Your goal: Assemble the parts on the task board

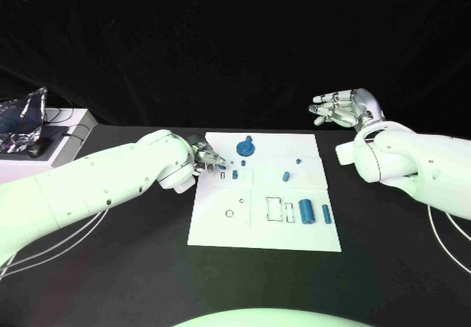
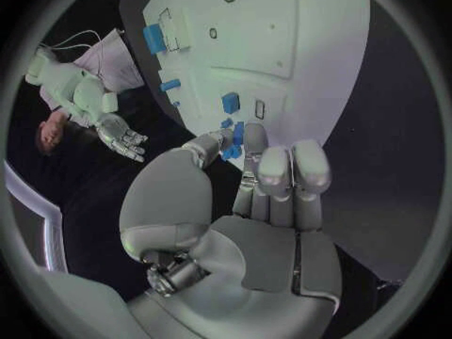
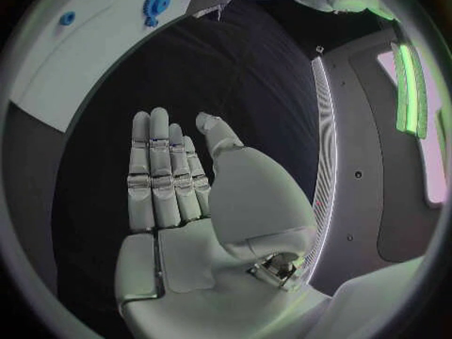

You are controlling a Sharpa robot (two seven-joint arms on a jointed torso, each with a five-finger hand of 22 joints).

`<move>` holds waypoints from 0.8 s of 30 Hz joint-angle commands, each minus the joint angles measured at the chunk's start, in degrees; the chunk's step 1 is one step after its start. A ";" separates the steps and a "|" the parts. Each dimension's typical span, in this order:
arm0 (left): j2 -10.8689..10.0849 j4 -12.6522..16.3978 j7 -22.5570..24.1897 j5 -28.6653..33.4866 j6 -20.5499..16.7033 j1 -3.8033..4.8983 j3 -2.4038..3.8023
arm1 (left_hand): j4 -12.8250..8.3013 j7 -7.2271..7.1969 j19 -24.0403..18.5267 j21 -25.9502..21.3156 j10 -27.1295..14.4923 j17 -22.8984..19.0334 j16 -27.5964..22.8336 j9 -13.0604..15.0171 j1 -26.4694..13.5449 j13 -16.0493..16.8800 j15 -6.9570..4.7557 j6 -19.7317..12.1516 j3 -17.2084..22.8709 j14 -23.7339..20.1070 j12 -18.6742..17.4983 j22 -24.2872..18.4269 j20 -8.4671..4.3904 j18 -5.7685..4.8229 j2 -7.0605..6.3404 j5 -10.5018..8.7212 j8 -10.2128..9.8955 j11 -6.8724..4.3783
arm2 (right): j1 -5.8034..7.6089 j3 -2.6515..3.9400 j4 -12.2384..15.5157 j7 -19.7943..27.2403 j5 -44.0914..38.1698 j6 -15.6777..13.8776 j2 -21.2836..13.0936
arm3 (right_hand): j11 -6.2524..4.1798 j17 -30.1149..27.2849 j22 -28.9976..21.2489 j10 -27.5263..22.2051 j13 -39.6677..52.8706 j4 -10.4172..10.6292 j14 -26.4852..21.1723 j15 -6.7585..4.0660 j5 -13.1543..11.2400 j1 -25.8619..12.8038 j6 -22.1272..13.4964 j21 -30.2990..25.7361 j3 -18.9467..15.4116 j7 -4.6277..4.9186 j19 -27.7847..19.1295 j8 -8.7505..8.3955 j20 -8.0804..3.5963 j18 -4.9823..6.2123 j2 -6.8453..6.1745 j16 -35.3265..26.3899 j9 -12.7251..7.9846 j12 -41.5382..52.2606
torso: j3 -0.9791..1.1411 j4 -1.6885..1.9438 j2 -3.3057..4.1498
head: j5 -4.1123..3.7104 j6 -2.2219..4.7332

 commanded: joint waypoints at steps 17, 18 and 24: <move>0.56 -0.39 1.60 -4.09 5.36 -0.28 -0.02 | -6.59 -0.32 -0.35 -0.35 0.90 -0.10 -0.24 0.08 1.55 0.39 0.37 0.54 7.22 0.31 -0.48 2.82 0.79 -0.13 0.47 -1.00 -0.66 -0.64 | 0.49 0.04 -1.58 10.49 11.16 5.26 0.76 | 1.10 -15.67 -23.45 -0.10 -0.22 1.12 1.60 2.41 -0.40 -2.36 0.07 0.86 8.98 0.43 -2.16 -0.10 2.78 -0.37 -3.27 -14.03 -0.09 -4.31 | -0.06 -0.02 0.17 | -0.35 -0.90; 0.59 -0.38 1.64 -4.11 5.60 -0.29 -0.03 | -6.59 -0.32 -0.35 -0.35 0.90 -0.10 -0.24 0.08 1.55 0.39 0.37 0.54 7.22 0.31 -0.48 2.82 0.79 -0.13 0.47 -1.00 -0.66 -0.64 | 0.50 0.04 -1.56 10.46 11.16 5.27 0.76 | 1.17 -15.66 -26.34 -0.22 -0.19 1.41 1.48 2.43 -0.40 -2.19 0.02 1.56 8.75 0.52 -2.03 -0.05 2.78 -0.45 -3.27 -13.97 -0.07 -4.26 | -0.09 -0.02 0.21 | -0.37 -0.93; 0.79 -0.59 1.76 -4.17 6.24 -0.36 -0.15 | -6.17 -0.28 -0.47 -0.41 0.87 0.14 -0.16 0.00 2.10 0.40 0.45 0.62 7.06 0.29 -0.48 2.86 1.13 0.02 0.25 -1.01 -0.84 -0.60 | 0.52 0.04 -1.45 10.28 11.11 5.35 0.74 | 1.19 -15.66 -29.84 -0.36 -0.20 1.72 1.37 2.49 -0.37 -2.06 -0.14 3.16 8.12 0.49 -2.09 -0.10 2.81 -0.48 -3.25 -14.03 -0.09 -4.29 | -0.10 0.03 0.15 | -0.47 -1.26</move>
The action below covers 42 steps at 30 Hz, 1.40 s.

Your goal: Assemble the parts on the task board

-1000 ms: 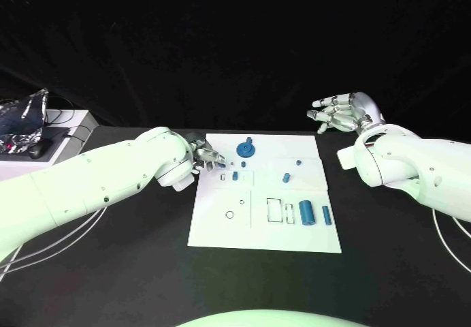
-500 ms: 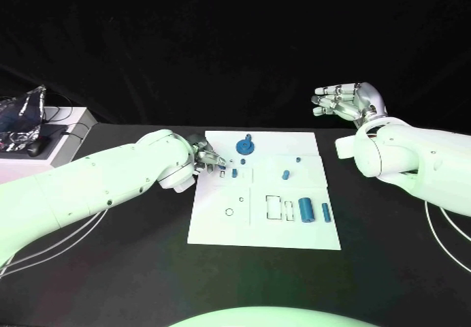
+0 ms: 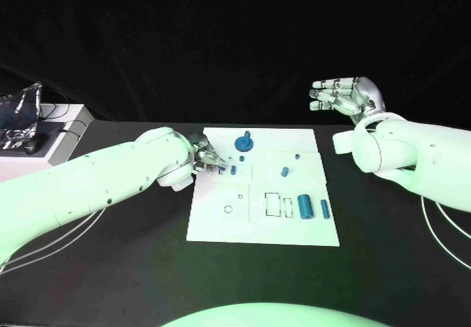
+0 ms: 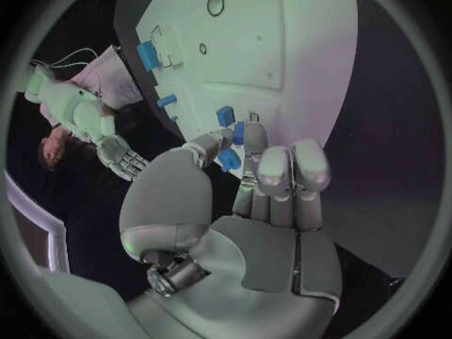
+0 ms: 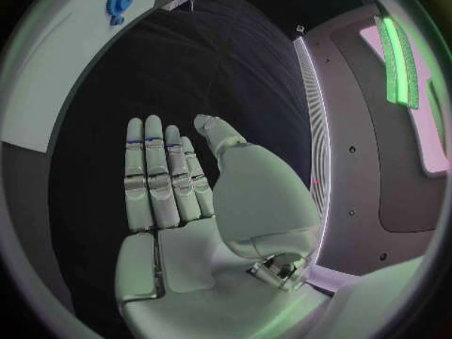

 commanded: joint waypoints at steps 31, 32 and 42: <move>0.64 -0.98 0.47 -3.20 3.97 -0.34 -0.33 | -6.32 -0.07 -0.01 -0.16 0.59 0.26 -0.24 0.05 2.13 0.04 0.27 0.51 6.76 0.13 -0.28 2.87 0.68 0.08 0.13 -0.10 -0.40 -0.50 | 0.06 0.04 0.50 0.67 0.09 2.08 -0.10 | 0.00 -0.05 -6.33 -0.52 0.00 0.64 -0.22 -0.03 -0.07 0.31 0.01 3.98 -0.60 0.20 -0.34 -0.07 0.04 -0.15 -0.40 -0.24 -0.04 -0.32 | -0.01 0.02 -0.03 | -0.19 -0.68; 0.63 -0.99 0.43 -3.26 4.06 -0.34 -0.33 | -6.32 -0.06 -0.02 -0.16 0.58 0.26 -0.25 0.03 2.16 0.04 0.28 0.52 6.73 0.12 -0.29 2.87 0.67 0.07 0.08 -0.10 -0.43 -0.49 | 0.06 0.04 0.50 0.65 0.09 2.10 -0.12 | 0.00 -0.05 -6.33 -0.52 0.00 0.64 -0.22 -0.03 -0.07 0.31 0.01 3.98 -0.60 0.20 -0.34 -0.07 0.04 -0.15 -0.40 -0.24 -0.04 -0.32 | -0.01 0.04 -0.02 | -0.21 -0.70; 0.60 -1.25 0.07 -4.18 4.25 -0.34 -0.31 | -5.97 -0.04 -0.04 -0.22 0.59 0.25 -0.35 -0.09 2.60 -0.02 0.29 0.60 6.55 0.11 -0.37 2.85 0.61 0.01 0.02 -0.11 -0.57 -0.48 | 0.06 0.04 0.42 0.53 -0.08 2.16 -0.06 | -0.02 -0.04 -7.34 -0.52 0.00 0.75 -0.21 -0.03 -0.05 0.51 0.02 4.64 -1.38 0.18 -0.45 -0.07 0.06 -0.15 -0.23 -0.23 -0.04 -0.30 | 0.01 0.05 0.02 | -0.15 -0.78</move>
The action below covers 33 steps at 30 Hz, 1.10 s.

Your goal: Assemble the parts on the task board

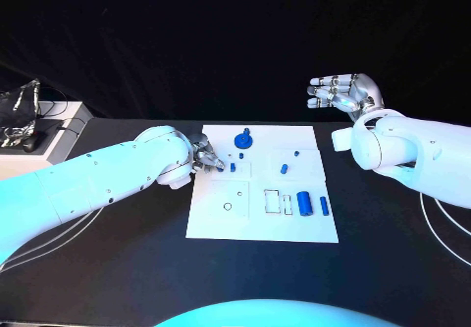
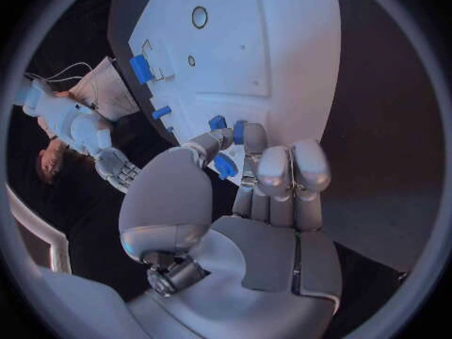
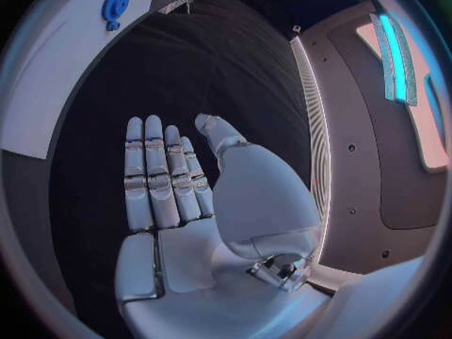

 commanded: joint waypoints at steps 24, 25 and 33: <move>-0.05 -0.53 -0.88 -1.58 1.40 -0.08 -0.07 | -6.03 0.08 0.01 -0.20 0.20 0.11 -0.36 -0.10 1.66 -0.02 0.28 0.49 6.37 0.15 -0.42 2.88 0.17 -0.03 1.04 0.15 0.24 -0.49 | 0.01 0.04 0.04 0.44 -0.69 0.93 -0.12 | -0.02 -0.06 -1.00 -0.02 -0.01 -0.39 -0.14 -0.05 -0.18 0.28 0.12 1.05 -0.67 0.17 -0.50 -0.07 0.02 -0.19 -0.14 -0.24 -0.04 -0.32 | -0.05 0.00 0.03 | 0.17 -0.24; 0.01 -0.53 -0.89 -1.53 1.42 -0.08 -0.07 | -6.03 0.08 0.01 -0.20 0.20 0.11 -0.36 -0.10 1.66 -0.02 0.28 0.49 6.37 0.15 -0.42 2.88 0.17 -0.03 1.04 0.15 0.24 -0.49 | 0.01 0.04 0.05 0.42 -0.70 0.94 -0.12 | -0.02 -0.06 -1.00 -0.02 -0.01 -0.39 -0.14 -0.05 -0.18 0.28 0.12 1.05 -0.67 0.17 -0.50 -0.07 0.02 -0.19 -0.14 -0.24 -0.04 -0.32 | -0.05 -0.01 0.03 | 0.18 -0.25; 0.63 -0.85 -0.63 -0.21 1.57 -0.09 -0.09 | -5.85 -0.34 0.19 -0.05 0.67 0.46 -0.11 -0.32 1.16 0.04 0.21 1.03 5.48 0.29 -0.25 2.97 0.19 -0.15 0.77 0.20 0.14 -0.70 | 0.01 0.04 0.10 0.32 -0.73 1.00 -0.13 | -0.01 -0.06 -1.18 -0.07 -0.01 -0.43 -0.20 -0.03 -0.14 0.23 0.09 1.16 -0.72 0.19 -0.55 -0.06 0.02 -0.20 -0.12 -0.25 -0.04 -0.32 | -0.01 -0.07 0.07 | 0.13 -0.36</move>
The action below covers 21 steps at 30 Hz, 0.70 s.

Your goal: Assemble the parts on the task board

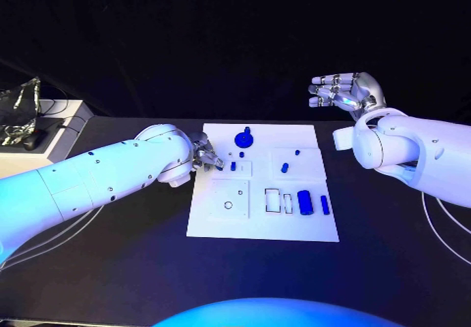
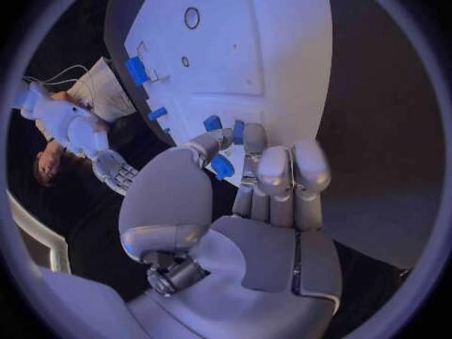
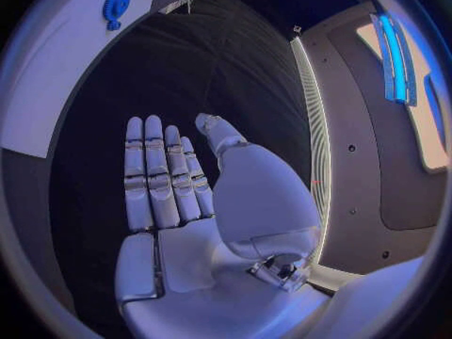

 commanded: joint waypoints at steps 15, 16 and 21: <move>1.14 -0.49 0.43 1.74 -0.18 -0.12 -0.17 | -2.27 -1.69 0.72 0.45 1.24 0.59 0.63 -0.87 0.43 0.65 -0.12 3.47 -1.65 0.40 0.08 3.26 -0.35 -0.80 0.94 0.28 -1.84 -1.32 | 0.01 0.04 0.13 0.13 -0.60 1.09 0.05 | 0.04 -0.06 -0.36 -0.19 -0.01 -0.26 -0.37 0.04 -0.08 0.12 -0.05 0.41 -0.64 0.24 -0.70 -0.06 0.10 -0.23 -0.14 -0.25 -0.04 -0.31 | 0.05 -0.02 0.06 | -0.17 -0.11; 1.15 -0.49 0.45 1.73 -0.24 -0.12 -0.18 | -2.25 -1.69 0.73 0.45 1.24 0.60 0.64 -0.85 0.47 0.66 -0.12 3.48 -1.68 0.40 0.08 3.26 -0.36 -0.81 0.93 0.28 -1.86 -1.32 | 0.01 0.04 0.12 0.13 -0.60 1.09 0.05 | 0.04 -0.06 -0.36 -0.19 -0.01 -0.26 -0.37 0.04 -0.08 0.12 -0.05 0.41 -0.64 0.24 -0.70 -0.06 0.10 -0.23 -0.14 -0.25 -0.04 -0.31 | 0.07 -0.03 0.06 | -0.18 -0.18; 1.17 -0.49 0.49 1.68 -0.45 -0.12 -0.18 | -2.25 -1.66 0.77 0.49 1.35 0.62 0.72 -0.70 1.01 0.75 -0.14 3.60 -1.79 0.42 0.03 3.32 -0.46 -0.90 0.88 0.28 -2.08 -1.30 | 0.01 0.04 0.14 0.10 -0.61 1.06 0.03 | 0.09 -0.06 -0.58 -0.31 -0.01 -0.35 -0.49 0.09 -0.08 0.14 -0.14 0.51 -0.95 0.26 -0.80 -0.05 0.16 -0.22 -0.02 -0.24 -0.03 -0.31 | 0.05 0.01 0.03 | -0.30 -0.17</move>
